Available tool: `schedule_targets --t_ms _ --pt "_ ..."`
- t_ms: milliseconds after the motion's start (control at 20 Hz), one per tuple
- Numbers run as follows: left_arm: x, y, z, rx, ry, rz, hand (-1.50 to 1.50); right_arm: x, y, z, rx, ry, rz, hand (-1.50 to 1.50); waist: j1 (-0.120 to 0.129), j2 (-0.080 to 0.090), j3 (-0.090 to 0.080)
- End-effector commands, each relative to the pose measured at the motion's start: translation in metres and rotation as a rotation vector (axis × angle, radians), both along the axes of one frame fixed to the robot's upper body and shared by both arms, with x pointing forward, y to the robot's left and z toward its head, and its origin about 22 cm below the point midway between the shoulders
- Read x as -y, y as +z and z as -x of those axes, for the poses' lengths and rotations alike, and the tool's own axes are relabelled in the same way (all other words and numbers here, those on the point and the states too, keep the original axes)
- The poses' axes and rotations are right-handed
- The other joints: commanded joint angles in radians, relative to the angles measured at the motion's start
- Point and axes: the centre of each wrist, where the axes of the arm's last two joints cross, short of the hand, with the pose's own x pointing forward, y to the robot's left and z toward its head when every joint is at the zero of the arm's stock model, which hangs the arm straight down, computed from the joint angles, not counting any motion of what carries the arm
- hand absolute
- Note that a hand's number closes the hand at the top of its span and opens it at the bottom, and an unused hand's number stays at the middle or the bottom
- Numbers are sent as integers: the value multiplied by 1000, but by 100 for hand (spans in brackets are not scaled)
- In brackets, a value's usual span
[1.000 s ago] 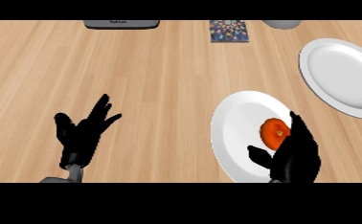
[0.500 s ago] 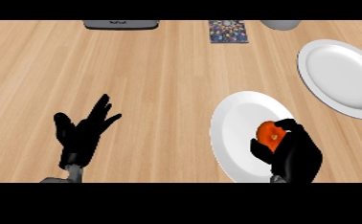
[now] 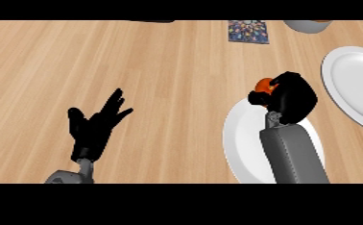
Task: Pick the squash from the plate and place it in the plate
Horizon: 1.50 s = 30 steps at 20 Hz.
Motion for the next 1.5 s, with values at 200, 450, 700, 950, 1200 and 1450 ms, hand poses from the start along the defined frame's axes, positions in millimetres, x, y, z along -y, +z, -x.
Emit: schedule_targets --t_ms 200,450,700,950,1200,1450 --pt "8 -7 2 -30 -28 -25 0 2 79 -81 195 -216 120 150 31 8 -2" --pt "6 -1 -5 -19 -11 -22 0 16 96 -95 361 -334 106 150 15 13 0" --pt "5 -5 0 -30 0 -22 0 33 100 -100 487 -400 92 150 -9 6 1" --pt "1 -11 12 -54 44 -12 0 60 86 -93 631 -454 100 150 -32 -6 1" --pt "-5 -2 -1 -36 42 -28 0 99 50 -90 611 -510 189 150 -49 -3 1" --pt "-1 -13 -2 -55 71 -8 0 152 29 -73 628 -592 259 150 -75 -9 0"
